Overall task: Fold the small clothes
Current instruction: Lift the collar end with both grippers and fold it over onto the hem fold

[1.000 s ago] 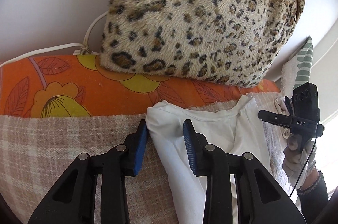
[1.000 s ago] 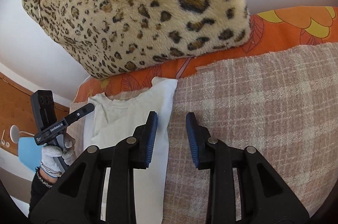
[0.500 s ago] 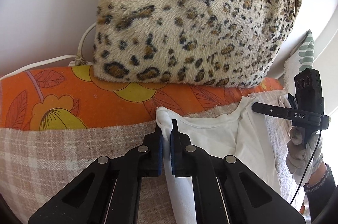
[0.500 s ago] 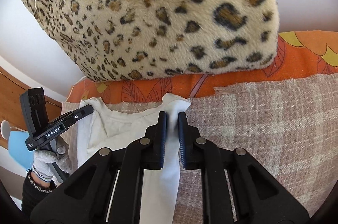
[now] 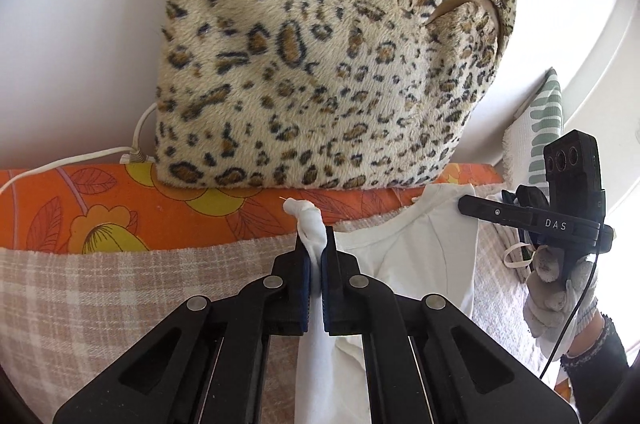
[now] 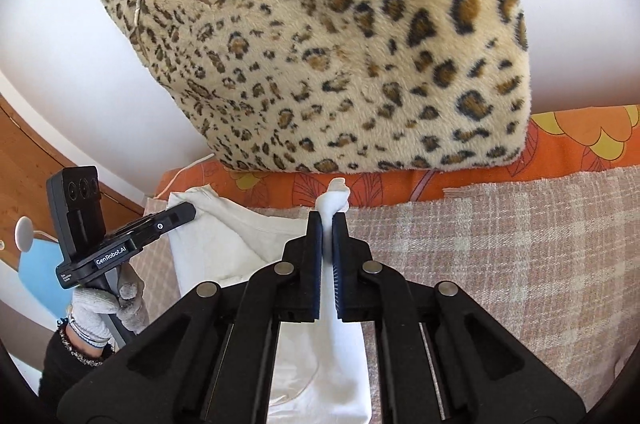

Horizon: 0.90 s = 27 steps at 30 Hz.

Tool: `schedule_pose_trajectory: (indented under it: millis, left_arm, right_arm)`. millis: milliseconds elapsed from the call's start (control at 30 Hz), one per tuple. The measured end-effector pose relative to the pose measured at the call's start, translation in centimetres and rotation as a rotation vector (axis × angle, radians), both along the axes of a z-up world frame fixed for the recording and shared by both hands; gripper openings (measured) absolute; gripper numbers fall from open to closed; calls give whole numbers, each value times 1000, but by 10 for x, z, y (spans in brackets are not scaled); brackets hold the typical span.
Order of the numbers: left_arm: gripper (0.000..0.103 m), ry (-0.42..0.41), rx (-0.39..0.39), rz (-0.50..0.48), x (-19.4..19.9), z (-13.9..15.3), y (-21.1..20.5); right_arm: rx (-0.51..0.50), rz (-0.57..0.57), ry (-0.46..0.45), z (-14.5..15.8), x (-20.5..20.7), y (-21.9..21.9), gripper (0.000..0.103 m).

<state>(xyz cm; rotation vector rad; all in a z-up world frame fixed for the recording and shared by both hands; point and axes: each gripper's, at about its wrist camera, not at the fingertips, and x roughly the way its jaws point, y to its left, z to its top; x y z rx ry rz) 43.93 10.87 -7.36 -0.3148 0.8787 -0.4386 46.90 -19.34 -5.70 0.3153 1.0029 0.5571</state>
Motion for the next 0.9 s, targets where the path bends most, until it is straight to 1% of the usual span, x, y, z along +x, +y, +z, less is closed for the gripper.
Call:
schedule_pose_trajectory:
  millis: [200, 367, 467, 633, 833, 900]
  left_arm:
    - [3, -47, 10, -32, -27, 33, -10]
    - [2, -62, -1, -48, -55, 51, -15]
    - [2, -69, 10, -52, -75, 60, -18]
    - [2, -82, 25, -53, -113, 73, -19]
    - [2, -100, 66, -69, -156, 78, -29]
    - [2, -106, 66, -69, -171, 80, -31]
  right_arm:
    - [11, 14, -40, 30, -26, 6, 6]
    - [26, 18, -65, 53, -56, 0, 6]
    - [29, 30, -78, 65, -80, -6, 5]
    - [32, 43, -96, 78, -120, -13, 5]
    - [29, 46, -99, 81, -166, -19, 5]
    - [32, 54, -108, 84, -182, -21, 5]
